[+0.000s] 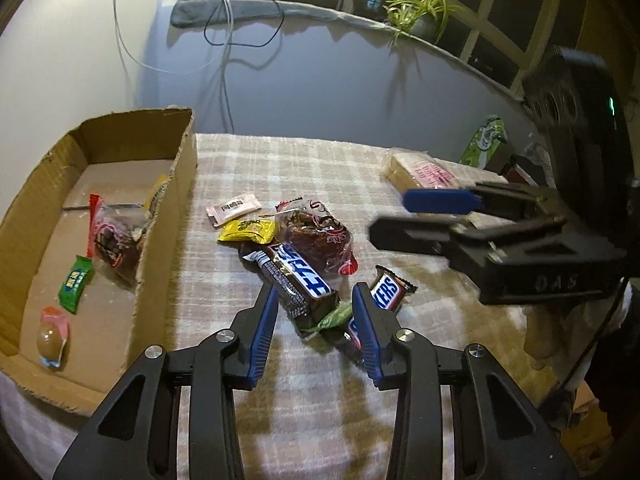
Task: Organize snacks
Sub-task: 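Grasp the blue-wrapped chocolate bar with the left gripper while the right grasps another red-tied bag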
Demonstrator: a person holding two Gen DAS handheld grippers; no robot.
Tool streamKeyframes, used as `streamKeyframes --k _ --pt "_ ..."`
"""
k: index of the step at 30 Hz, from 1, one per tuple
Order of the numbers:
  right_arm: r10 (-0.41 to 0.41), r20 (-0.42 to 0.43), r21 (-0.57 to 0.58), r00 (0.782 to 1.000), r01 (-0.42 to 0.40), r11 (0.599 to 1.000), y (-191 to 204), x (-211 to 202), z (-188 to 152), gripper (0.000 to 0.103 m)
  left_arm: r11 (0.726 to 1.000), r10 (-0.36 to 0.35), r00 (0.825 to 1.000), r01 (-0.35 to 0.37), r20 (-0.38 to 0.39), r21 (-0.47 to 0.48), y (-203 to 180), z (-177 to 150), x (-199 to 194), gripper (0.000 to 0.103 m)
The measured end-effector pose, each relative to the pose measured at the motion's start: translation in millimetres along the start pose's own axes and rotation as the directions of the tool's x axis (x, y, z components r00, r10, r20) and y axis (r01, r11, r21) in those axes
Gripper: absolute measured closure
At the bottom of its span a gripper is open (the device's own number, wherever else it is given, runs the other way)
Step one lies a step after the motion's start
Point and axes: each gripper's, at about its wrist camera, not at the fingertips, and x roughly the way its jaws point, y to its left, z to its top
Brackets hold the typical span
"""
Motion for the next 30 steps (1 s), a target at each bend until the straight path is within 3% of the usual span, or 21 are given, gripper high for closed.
streamKeyframes --k 7,12,16,19,23,28,30 --pt "0.086 -0.088 0.019 0.992 -0.085 0.996 -5.2 34.3 13.6 0.045 0.999 0.018 0.999 -0.02 -0.047 -0.046 5.1 3.9 21.1 0.066" --pt "0.104 -0.124 0.039 0.987 -0.1 0.994 -11.1 51.3 13.9 0.046 0.998 0.02 0.998 -0.023 -0.06 -0.056 6.9 6.0 30.1 0.066" --pt "0.122 -0.152 0.061 0.981 -0.114 0.992 -18.7 60.8 11.0 0.058 0.998 0.027 0.997 -0.03 -0.077 -0.046 4.4 6.6 38.9 0.066" --pt "0.125 -0.147 0.082 0.981 -0.114 0.99 -26.6 62.2 8.4 0.067 0.998 0.033 0.996 -0.038 -0.089 -0.052 5.1 6.7 44.3 0.06" --pt "0.134 -0.134 0.114 0.982 -0.119 0.986 -38.6 57.5 5.7 0.069 0.995 0.062 0.993 -0.069 -0.102 -0.068 6.2 8.9 52.1 0.049" --pt "0.132 -0.13 0.131 0.983 -0.115 0.985 -46.1 55.8 -0.3 0.069 0.993 0.086 0.992 -0.092 -0.09 -0.069 3.7 12.0 58.9 0.05" --pt "0.131 -0.127 0.133 0.983 -0.114 0.985 -47.4 54.9 -1.8 0.069 0.992 0.104 0.991 -0.11 -0.081 -0.066 2.5 12.1 59.9 0.058"
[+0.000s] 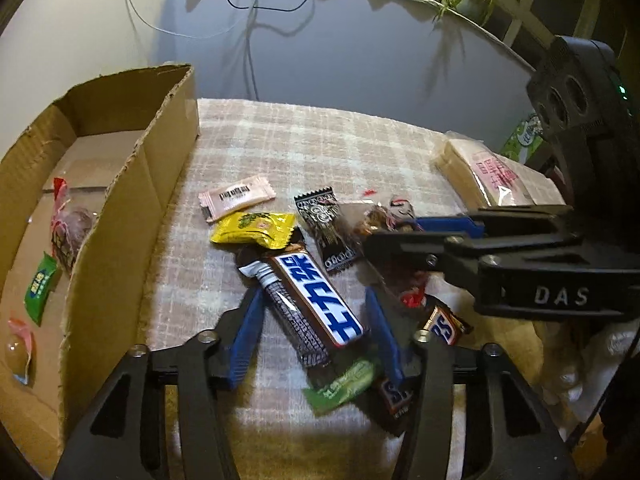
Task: Organize snacks
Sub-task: 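Grasp the blue-wrapped chocolate bar with the left gripper while the right grasps another red-tied bag, then carry both snacks into the cardboard box and open both grippers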
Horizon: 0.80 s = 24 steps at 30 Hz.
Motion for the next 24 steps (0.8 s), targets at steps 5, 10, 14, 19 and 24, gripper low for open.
streamKeyframes --k 5,10,14,19,24 --pt "-0.025 0.011 -0.005 1.0 0.025 1.0 1.4 -3.5 -2.5 0.069 0.999 0.036 0.999 -0.036 0.016 0.012 0.8 -0.3 0.4 0.076" --pt "-0.041 0.029 -0.014 0.999 0.041 0.999 6.1 -9.0 -6.5 0.069 0.999 0.042 0.999 -0.043 0.022 0.026 0.9 -3.7 -1.7 0.076" --pt "-0.051 0.048 -0.019 0.998 0.052 0.998 10.1 -17.4 -8.9 0.069 1.0 0.019 0.999 -0.019 0.027 0.005 2.2 -5.9 -6.6 0.076" --pt "-0.064 0.073 -0.023 0.995 0.066 0.998 14.5 -30.1 -10.6 0.069 1.0 -0.006 0.998 0.006 0.06 -0.001 2.6 -5.4 -20.1 0.076" --pt "-0.08 0.095 -0.028 0.992 0.083 0.996 22.2 -42.9 -13.2 0.069 0.999 -0.032 0.995 0.033 0.097 -0.002 -0.4 -4.9 -38.8 0.076"
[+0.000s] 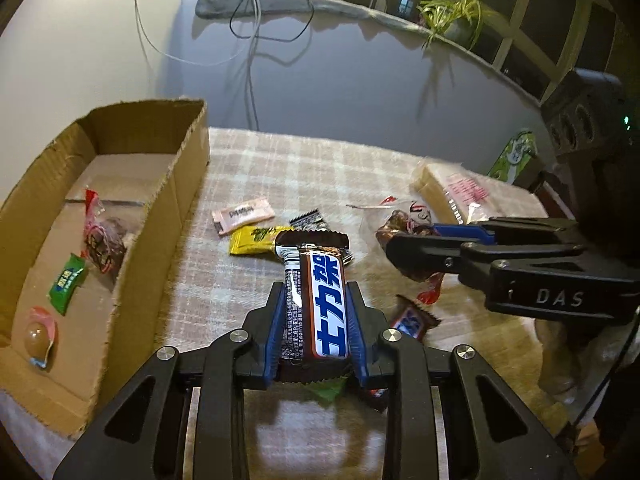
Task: Organize snacks
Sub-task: 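Carry both snacks into the cardboard box and open both grippers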
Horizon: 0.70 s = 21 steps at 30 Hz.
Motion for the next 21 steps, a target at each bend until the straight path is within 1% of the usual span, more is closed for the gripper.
streamKeyframes --k 7,11,16,21 --pt "-0.022 0.034 -0.027 0.999 0.023 0.999 14.3 -18.4 2.7 0.069 1.0 -0.026 0.999 0.026 0.048 0.011 -4.9 4.6 -23.4 0.076" --pt "-0.028 0.048 -0.042 0.998 0.03 0.999 24.5 -24.5 7.5 0.069 1.0 -0.025 0.997 0.023 0.076 0.015 -2.6 8.0 -34.9 0.076" --pt "-0.028 0.063 -0.066 0.998 0.032 0.997 41.5 -26.1 18.9 0.069 1.0 -0.025 0.995 0.024 0.102 0.007 9.5 9.8 -48.0 0.076" --pt "-0.024 0.065 -0.09 0.998 0.03 0.995 59.9 -20.3 30.5 0.069 1.0 -0.01 0.992 0.012 0.125 -0.013 28.7 10.4 -60.1 0.076"
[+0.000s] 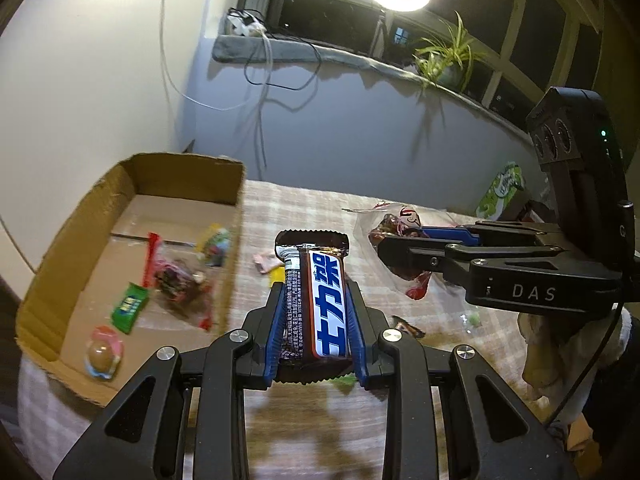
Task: Organize snacks
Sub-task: 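Carry both snacks into the cardboard box and open both grippers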
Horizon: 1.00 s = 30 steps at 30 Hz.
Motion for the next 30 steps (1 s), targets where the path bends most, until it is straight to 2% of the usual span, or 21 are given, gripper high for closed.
streamKeyframes --k 15,30 --pt "0.029 -0.026 -0.086 0.999 -0.031 0.996 61.1 50.2 44.2 0.069 0.994 0.088 0.995 -0.085 0.037 -0.076 76.4 4.2 -24.8 0.076" --pt "0.02 -0.058 -0.126 0.998 -0.027 0.992 82.5 102.9 78.2 0.069 0.984 0.133 0.991 -0.128 0.031 -0.123 125.1 7.5 -24.7 0.076"
